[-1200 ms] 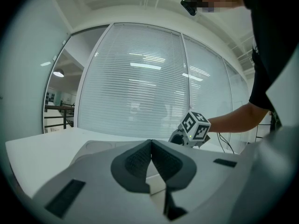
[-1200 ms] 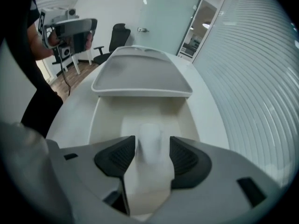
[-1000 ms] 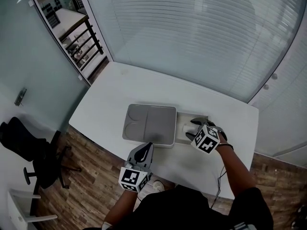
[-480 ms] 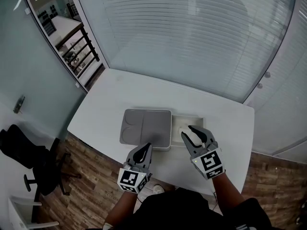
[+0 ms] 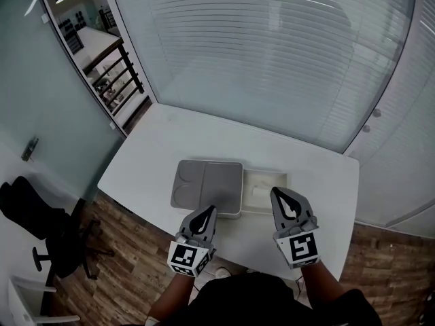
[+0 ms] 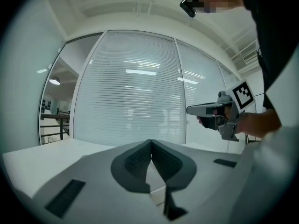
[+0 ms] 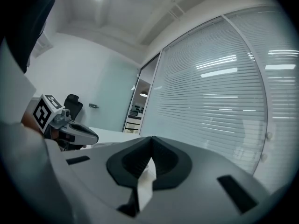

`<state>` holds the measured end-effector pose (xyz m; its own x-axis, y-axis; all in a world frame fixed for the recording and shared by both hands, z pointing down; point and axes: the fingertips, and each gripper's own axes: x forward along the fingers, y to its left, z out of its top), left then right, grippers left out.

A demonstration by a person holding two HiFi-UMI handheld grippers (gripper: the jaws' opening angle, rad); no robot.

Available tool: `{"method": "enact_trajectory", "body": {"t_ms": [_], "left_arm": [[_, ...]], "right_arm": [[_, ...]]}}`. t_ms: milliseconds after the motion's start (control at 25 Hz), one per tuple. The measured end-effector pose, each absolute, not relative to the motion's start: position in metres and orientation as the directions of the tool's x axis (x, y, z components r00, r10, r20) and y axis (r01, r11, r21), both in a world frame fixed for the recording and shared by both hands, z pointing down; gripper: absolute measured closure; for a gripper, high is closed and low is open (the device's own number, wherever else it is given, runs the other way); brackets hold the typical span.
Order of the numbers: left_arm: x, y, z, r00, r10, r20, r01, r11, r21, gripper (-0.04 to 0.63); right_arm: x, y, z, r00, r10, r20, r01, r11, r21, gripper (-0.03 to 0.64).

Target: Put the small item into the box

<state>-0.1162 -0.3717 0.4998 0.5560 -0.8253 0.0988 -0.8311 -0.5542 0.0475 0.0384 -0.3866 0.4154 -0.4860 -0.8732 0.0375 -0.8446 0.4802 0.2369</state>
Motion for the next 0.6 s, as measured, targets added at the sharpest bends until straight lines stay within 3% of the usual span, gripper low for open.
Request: {"method": "enact_trajectory", "body": {"t_ms": [160,600], "left_arm": [[-0.113,-0.368,0.497,0.562,-0.821,0.095,-0.827,-0.561,0.045,0.584],[-0.118,-0.366,0.490,0.543,-0.836,0.079,-0.840,-0.542,0.029,0.584]], "right_arm": [[0.049,-0.384,0.422,-0.443,-0.896,0.015,-0.880,0.438,0.183,0.615],[0.037,-0.383,0.434,-0.484,-0.875,0.015,-0.862,0.479,0.163,0.615]]}}
